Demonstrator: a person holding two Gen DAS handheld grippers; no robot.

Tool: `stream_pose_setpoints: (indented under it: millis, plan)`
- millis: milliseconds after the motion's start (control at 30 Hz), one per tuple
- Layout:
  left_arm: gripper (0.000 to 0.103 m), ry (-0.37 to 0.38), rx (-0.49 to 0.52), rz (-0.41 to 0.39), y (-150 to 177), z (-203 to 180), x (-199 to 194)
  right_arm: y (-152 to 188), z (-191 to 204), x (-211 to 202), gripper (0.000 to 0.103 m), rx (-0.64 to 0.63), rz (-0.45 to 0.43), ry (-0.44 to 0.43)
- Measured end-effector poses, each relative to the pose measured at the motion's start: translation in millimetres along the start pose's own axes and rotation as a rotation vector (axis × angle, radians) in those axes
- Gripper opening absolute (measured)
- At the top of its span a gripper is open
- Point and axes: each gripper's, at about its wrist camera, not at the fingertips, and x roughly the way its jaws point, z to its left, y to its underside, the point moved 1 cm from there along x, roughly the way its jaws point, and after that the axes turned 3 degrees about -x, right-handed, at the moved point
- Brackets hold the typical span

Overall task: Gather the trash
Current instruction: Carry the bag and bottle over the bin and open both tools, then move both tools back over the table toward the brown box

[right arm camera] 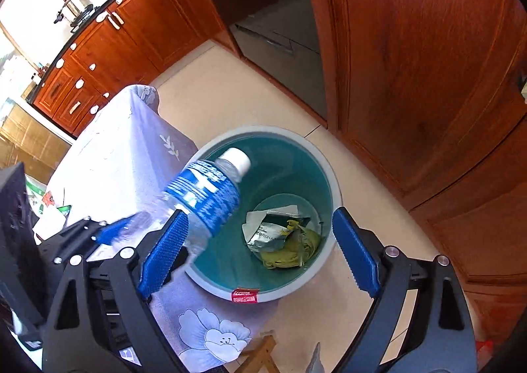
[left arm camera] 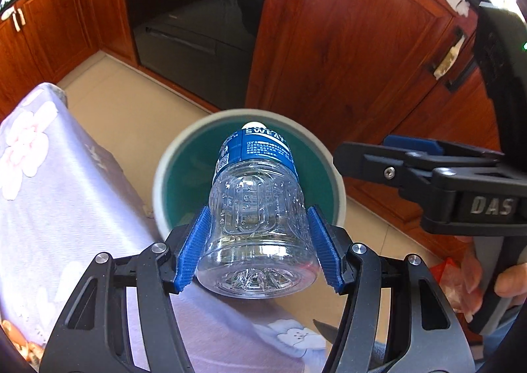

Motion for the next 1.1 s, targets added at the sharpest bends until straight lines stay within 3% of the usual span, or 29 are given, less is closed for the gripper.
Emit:
stream_pose_setpoints:
  millis: [400, 433, 500, 1100]
  plan:
    - [0.063, -0.002, -0.030, 0.092, -7, 12, 42, 5, -5, 5, 0.085, 0.021, 0.023, 0.023]
    - [0.063, -0.004, -0.032, 0.090, -8, 11, 40, 5, -5, 5, 0.085, 0.022, 0.024, 0.025]
    - [0.075, -0.027, -0.026, 0.072, -11, 13, 36, 6, -5, 6, 0.085, 0.022, 0.027, 0.026]
    - [0.075, -0.079, -0.118, 0.006, 13, 27, -19, 12, 21, -6, 0.086, -0.001, 0.029, 0.008]
